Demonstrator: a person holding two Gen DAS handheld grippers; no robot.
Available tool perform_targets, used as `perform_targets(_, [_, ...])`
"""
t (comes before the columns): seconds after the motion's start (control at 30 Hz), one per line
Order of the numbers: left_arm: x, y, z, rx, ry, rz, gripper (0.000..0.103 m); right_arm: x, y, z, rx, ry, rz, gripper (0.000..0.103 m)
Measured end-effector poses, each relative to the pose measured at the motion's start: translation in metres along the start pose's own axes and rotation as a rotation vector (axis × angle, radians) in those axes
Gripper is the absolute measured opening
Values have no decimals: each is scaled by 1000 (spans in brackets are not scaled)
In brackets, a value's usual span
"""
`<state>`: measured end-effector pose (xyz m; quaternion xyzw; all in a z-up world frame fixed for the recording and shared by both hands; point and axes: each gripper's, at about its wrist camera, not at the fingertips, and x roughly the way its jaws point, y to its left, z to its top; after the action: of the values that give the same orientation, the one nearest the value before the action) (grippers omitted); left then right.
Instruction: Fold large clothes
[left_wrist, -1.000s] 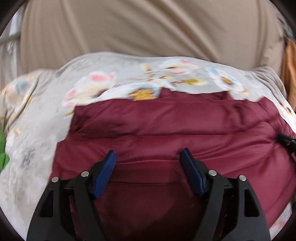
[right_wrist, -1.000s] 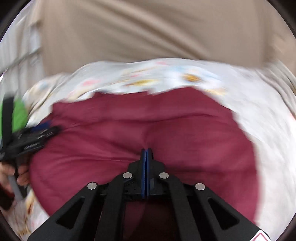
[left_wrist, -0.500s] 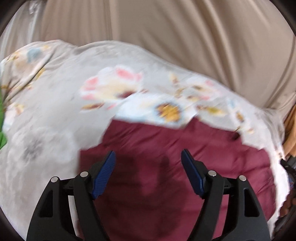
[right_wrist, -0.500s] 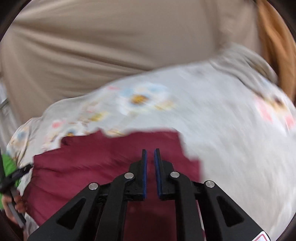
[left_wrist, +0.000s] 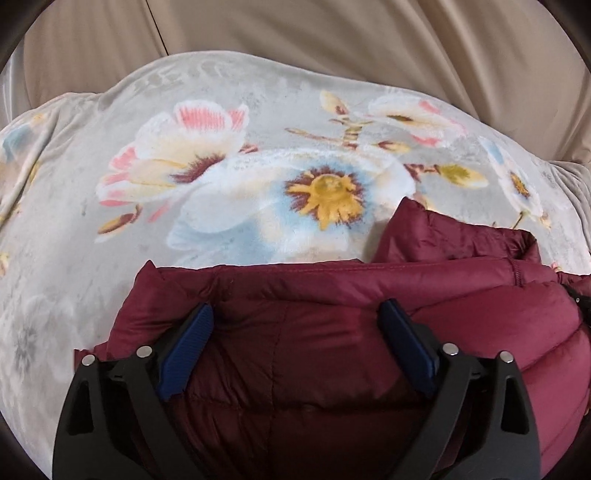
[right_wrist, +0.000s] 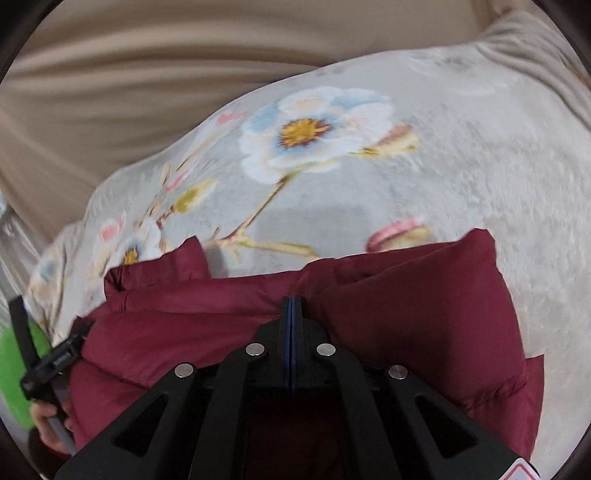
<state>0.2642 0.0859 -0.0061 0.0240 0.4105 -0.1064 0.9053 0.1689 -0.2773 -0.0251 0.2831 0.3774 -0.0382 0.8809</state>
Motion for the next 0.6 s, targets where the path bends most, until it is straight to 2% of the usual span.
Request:
perform_targets(0.1, [4,1,-3,-11,-3,-4,93,3,-5,-1,30,-4,27,0])
perform_targets(0.6, [10,-4,-2,18,0,30,95,8,-1,-2,13,-19,3,0])
